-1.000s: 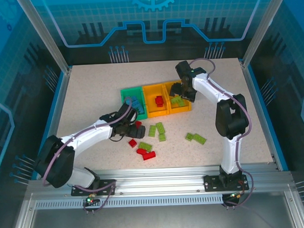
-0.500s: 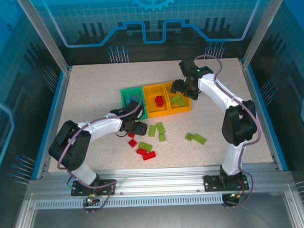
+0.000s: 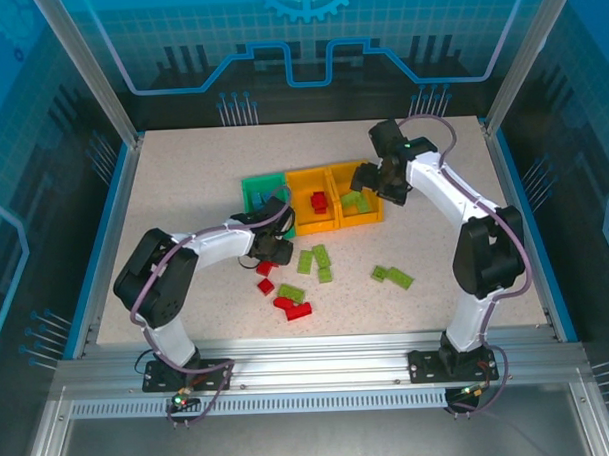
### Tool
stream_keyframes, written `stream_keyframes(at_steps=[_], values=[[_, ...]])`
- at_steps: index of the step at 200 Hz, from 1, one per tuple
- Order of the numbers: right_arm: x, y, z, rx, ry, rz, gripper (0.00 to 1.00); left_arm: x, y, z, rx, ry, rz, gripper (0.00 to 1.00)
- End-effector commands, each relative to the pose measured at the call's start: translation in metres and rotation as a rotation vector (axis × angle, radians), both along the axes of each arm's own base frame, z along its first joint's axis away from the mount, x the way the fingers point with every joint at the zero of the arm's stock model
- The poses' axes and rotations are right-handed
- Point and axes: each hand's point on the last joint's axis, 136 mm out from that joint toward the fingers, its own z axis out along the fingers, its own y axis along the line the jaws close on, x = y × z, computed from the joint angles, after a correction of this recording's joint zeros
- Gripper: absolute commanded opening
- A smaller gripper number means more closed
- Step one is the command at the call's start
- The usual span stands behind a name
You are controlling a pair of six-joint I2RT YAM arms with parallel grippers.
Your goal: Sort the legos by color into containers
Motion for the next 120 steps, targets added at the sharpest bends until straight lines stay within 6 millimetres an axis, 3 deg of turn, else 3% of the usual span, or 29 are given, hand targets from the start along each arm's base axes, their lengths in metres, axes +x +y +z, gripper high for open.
stream_keyframes(at_steps=[1,21,49,120], values=[[-0.002,-0.008,0.015,0.009,-0.033,-0.025,0.86,0.004,0.000,0.001,0.017,-0.003,0.000,0.40],[-0.002,-0.011,0.019,0.011,-0.042,-0.029,0.85,0.002,0.001,0.003,0.017,-0.004,0.004,0.37],[-0.004,-0.014,0.021,0.010,-0.049,-0.036,0.85,0.001,-0.001,0.022,-0.016,-0.030,0.017,0.35],[-0.018,-0.021,0.014,-0.004,-0.039,-0.034,0.86,0.015,-0.047,0.123,-0.285,-0.183,-0.030,0.35]])
